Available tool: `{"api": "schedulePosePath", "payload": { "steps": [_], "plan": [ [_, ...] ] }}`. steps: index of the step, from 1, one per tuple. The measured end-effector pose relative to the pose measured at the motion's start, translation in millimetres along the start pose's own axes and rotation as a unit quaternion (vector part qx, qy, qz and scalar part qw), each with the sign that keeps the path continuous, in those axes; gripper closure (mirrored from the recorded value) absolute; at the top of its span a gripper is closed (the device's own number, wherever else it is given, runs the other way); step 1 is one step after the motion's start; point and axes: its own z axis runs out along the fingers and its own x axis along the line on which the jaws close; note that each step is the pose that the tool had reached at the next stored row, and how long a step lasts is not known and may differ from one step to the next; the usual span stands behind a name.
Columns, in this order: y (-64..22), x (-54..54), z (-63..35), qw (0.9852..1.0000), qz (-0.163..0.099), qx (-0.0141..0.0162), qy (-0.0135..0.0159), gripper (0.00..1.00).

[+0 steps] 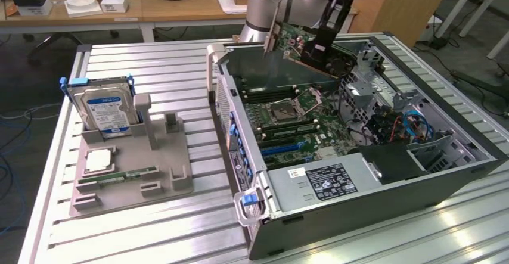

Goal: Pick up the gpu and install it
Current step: 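Insert the gpu into the slot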

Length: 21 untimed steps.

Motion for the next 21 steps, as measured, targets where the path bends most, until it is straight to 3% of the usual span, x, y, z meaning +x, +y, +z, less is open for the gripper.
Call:
{"api": "schedulePosePath", "payload": {
  "steps": [21],
  "plan": [
    [-0.8,1.1,-0.2,0.9985,-0.054,-0.0073,0.0005,0.73]
  ]
}}
